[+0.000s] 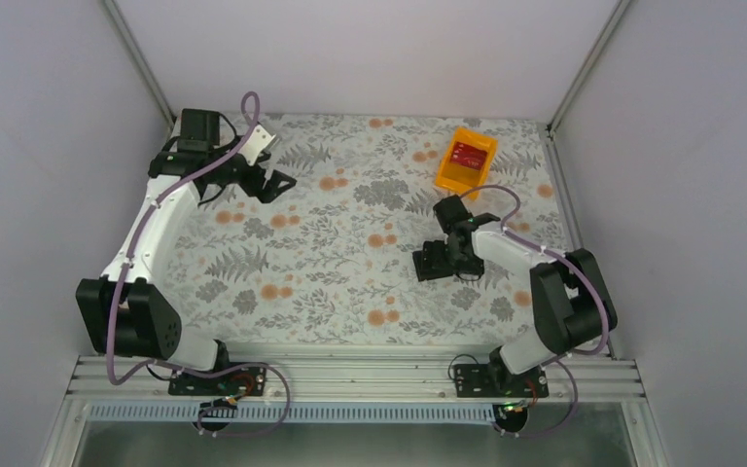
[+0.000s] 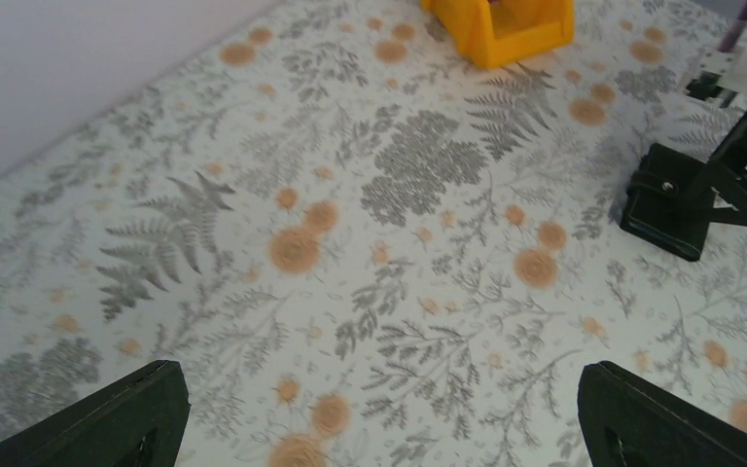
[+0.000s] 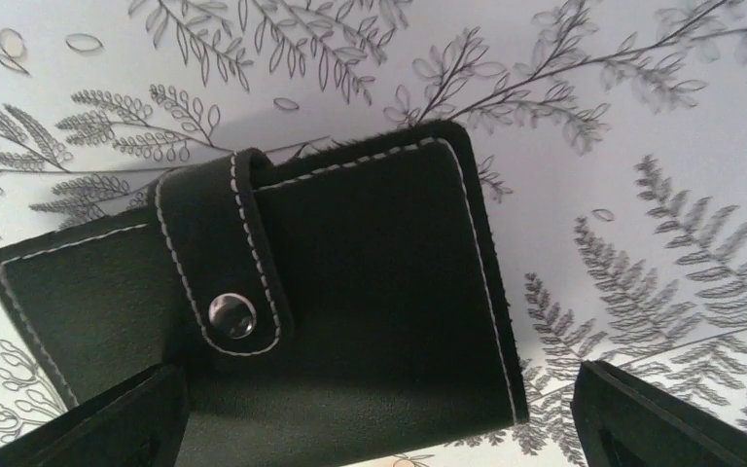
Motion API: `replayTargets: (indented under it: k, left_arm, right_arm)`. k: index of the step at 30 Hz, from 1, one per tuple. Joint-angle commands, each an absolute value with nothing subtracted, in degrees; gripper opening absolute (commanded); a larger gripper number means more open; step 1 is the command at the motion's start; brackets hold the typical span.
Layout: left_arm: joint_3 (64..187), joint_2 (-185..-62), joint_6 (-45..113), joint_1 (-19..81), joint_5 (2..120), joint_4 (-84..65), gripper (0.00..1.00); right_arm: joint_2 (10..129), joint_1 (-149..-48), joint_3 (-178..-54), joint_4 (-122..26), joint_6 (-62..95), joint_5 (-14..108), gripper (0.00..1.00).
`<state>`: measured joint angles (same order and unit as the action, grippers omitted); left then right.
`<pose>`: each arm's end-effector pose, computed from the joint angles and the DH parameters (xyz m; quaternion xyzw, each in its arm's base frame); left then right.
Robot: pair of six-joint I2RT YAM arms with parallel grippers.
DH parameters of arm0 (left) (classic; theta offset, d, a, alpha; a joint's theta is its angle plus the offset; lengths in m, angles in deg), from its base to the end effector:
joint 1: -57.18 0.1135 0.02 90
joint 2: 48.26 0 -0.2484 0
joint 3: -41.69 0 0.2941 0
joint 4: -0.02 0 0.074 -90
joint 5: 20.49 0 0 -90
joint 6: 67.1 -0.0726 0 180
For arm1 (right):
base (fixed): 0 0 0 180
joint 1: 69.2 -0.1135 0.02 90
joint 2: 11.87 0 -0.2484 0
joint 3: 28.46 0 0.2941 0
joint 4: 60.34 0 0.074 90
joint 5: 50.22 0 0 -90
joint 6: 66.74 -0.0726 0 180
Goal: Take the credit cards out of the card holder
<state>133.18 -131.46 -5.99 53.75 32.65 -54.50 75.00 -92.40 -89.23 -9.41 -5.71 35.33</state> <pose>0.3697 -0.0658 0.3072 0.3582 0.8128 -0.2082 0.4096 0.2811 0.1143 0.0895 0.0544 0.9914 0.0150 0.1183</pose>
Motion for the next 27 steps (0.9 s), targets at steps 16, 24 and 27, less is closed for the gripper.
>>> replayTargets:
  k: [16,24,27]
  left_arm:
    - [129.45,-130.60,-5.01,52.43,25.80,-56.02,1.00]
    - [125.25,-139.94,10.86,52.43,22.99,-47.22,1.00]
    - [122.68,-143.27,12.63,52.17,23.60,-44.40,0.97]
  right_arm:
    - [75.31,-89.53,-81.69,-27.93,-12.24,67.11,0.95]
    - [77.34,-107.08,-83.13,-44.20,-34.04,65.51,0.95]
    - [84.28,-110.91,-89.47,-42.46,-31.35,66.27,0.96]
